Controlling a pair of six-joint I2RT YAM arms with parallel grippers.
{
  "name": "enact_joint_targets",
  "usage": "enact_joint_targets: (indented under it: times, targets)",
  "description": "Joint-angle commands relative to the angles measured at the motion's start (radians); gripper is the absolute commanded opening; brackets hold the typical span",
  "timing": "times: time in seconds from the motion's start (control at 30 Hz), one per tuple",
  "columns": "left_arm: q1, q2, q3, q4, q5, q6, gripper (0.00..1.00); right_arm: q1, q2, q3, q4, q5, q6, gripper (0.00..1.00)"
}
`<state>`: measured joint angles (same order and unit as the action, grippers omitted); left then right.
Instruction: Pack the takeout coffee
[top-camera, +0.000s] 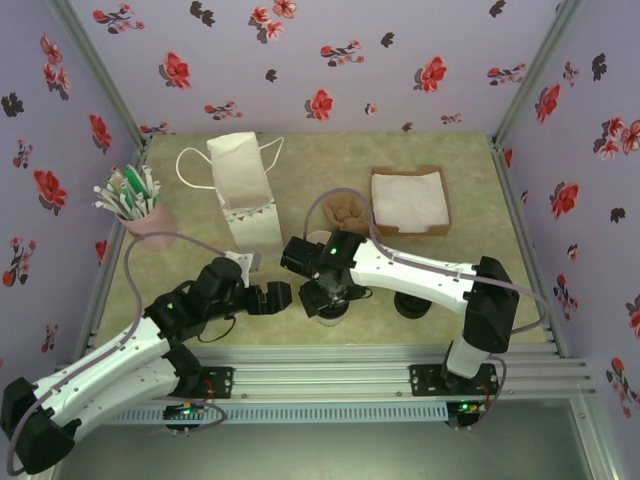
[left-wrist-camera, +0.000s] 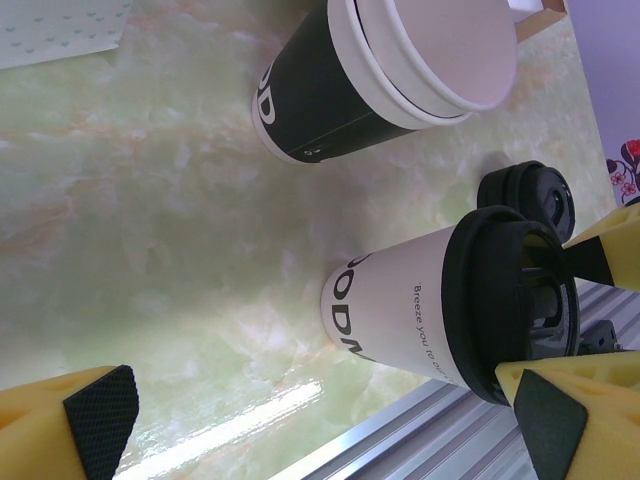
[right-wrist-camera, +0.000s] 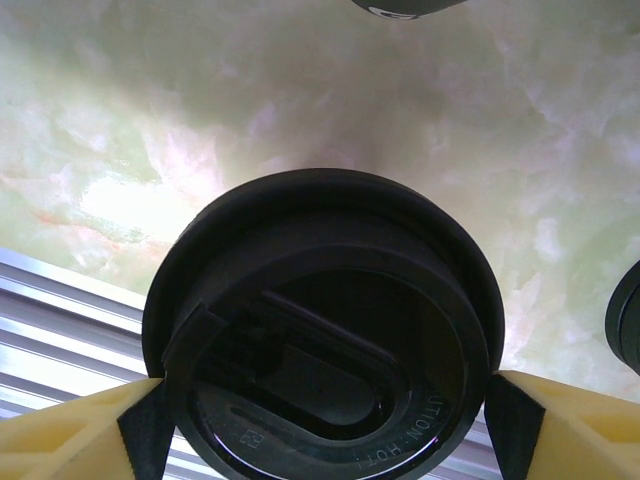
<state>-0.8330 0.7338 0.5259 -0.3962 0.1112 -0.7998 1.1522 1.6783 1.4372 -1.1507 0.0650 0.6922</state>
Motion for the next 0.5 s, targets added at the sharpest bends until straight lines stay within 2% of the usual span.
enact_joint_targets:
  times: [0.0, 0.2, 0.47]
  targets:
    - [0.007, 0.003, 0.001, 0.029, 0.023, -0.002, 0.99, 0.009, -0.007, 0.032, -0.026, 0.024, 0.025, 0.84]
    - [0.007, 0.002, 0.002, 0.03, 0.042, -0.007, 0.95, 0.008, -0.031, 0.041, -0.02, 0.024, 0.025, 0.86]
    - [-0.004, 0.014, 0.016, 0.036, 0.098, -0.049, 0.73, 0.007, -0.117, 0.014, -0.011, 0.044, 0.039, 0.88]
